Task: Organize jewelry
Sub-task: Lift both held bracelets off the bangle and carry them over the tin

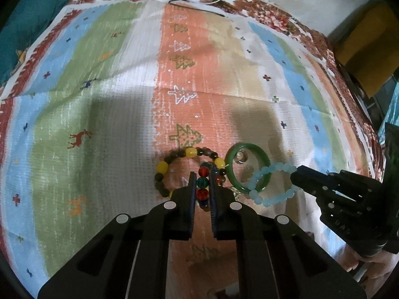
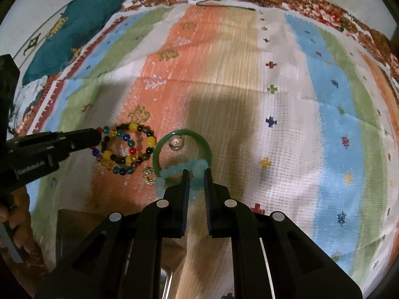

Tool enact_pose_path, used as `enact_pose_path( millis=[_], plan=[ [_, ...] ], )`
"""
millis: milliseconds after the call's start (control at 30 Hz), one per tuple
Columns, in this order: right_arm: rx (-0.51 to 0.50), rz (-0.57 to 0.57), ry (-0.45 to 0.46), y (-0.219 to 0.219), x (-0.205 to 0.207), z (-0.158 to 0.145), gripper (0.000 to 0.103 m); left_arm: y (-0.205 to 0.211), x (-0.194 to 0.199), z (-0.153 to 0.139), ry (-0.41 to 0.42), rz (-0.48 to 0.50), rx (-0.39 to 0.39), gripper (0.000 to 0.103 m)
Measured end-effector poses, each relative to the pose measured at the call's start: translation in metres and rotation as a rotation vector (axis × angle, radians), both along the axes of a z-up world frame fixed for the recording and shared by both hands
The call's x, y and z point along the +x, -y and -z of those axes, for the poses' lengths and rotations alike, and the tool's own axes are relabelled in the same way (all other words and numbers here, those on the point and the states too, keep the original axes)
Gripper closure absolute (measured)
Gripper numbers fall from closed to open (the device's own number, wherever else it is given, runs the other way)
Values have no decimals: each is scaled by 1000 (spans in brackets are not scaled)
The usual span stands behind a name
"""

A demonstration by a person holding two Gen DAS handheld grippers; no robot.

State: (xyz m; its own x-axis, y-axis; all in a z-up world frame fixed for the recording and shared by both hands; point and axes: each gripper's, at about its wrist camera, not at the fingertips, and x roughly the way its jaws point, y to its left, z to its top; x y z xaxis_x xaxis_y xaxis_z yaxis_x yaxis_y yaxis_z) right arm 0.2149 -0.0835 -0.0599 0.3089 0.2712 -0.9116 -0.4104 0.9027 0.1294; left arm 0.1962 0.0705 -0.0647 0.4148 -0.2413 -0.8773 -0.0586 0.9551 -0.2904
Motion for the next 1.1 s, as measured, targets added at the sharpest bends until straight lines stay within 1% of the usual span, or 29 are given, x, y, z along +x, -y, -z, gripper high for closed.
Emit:
enact_pose_path(
  millis=[233,467,700,767,900,1100],
  plan=[
    [-17,-16,58,1,-14,-17,91,9,-10,-16,44,22,20,94],
    [6,-15,71,3,-21,-25,91,15,-18,-22,60,26,38,94],
    [36,-4,94,9,-29,-40,91,23,-29,-38,105,37,52,94],
    [43,-6,101,9,-31,-43,91,25,-32,-42,121,24,56,94],
    [60,-8,113,10,-37,-50,91,27,-39,-49,140,16,51,94],
    [78,-23,141,12,-49,-64,91,33,-48,-56,166,30,70,94]
  ],
)
